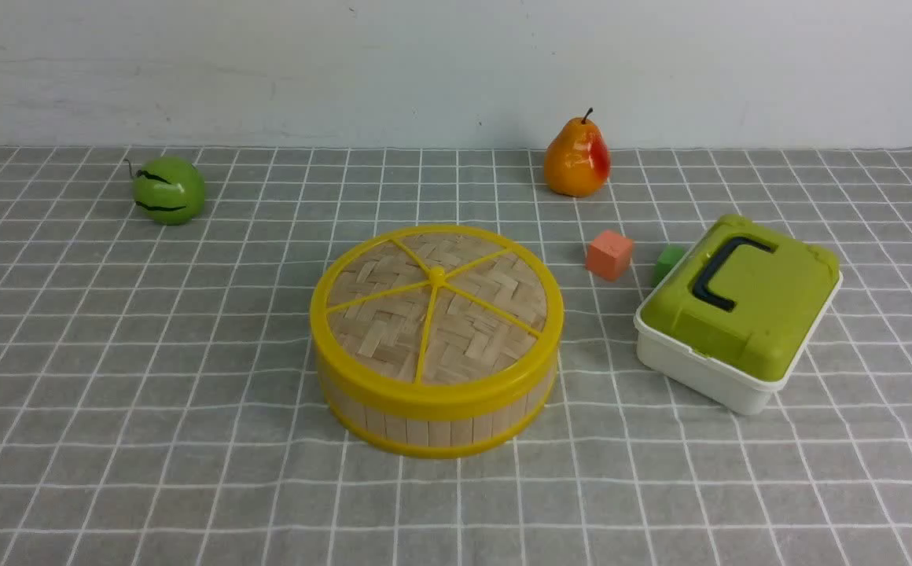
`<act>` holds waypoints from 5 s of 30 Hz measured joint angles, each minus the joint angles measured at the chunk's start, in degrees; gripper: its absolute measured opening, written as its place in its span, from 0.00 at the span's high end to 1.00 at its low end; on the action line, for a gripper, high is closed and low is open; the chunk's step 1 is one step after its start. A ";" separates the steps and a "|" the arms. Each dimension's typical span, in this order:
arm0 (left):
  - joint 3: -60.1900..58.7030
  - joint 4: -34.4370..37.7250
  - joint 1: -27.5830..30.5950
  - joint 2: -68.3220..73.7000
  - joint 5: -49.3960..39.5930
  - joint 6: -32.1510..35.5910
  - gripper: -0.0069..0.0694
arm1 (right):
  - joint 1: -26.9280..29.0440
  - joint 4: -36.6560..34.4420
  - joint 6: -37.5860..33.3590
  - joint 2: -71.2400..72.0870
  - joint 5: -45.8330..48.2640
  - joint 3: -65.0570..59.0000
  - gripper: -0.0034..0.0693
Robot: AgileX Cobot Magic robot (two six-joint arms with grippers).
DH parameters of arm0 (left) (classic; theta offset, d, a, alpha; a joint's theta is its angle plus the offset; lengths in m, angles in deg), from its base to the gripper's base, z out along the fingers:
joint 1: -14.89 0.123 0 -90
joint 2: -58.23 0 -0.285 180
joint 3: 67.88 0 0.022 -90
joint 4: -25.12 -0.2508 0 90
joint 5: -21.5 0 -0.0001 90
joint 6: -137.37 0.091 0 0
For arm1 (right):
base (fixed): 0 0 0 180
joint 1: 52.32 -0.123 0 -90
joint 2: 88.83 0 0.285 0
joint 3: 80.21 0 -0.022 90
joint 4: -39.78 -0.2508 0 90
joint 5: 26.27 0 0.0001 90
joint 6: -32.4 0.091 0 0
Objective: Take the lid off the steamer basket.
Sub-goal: Use the left arm to lift the lid of the steamer
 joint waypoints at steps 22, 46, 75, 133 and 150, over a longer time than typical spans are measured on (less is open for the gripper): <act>0.00 0.00 0.00 0.00 0.00 0.00 0.60 | 0.00 0.00 0.00 0.00 0.00 0.00 0.62; -0.13 -3.14 0.00 0.00 15.57 0.61 0.60 | 0.00 0.00 0.00 0.00 0.00 0.00 0.62; 37.20 4.25 0.00 31.17 26.11 -2.61 0.93 | 0.00 0.00 0.00 0.00 0.00 0.00 0.62; 115.51 -19.61 -26.92 123.14 -34.70 -8.02 0.43 | 0.00 0.00 0.00 0.00 0.00 0.00 0.62; 118.05 -23.68 -26.98 123.71 -39.18 -15.62 0.77 | 0.00 0.00 0.00 0.00 0.00 0.00 0.62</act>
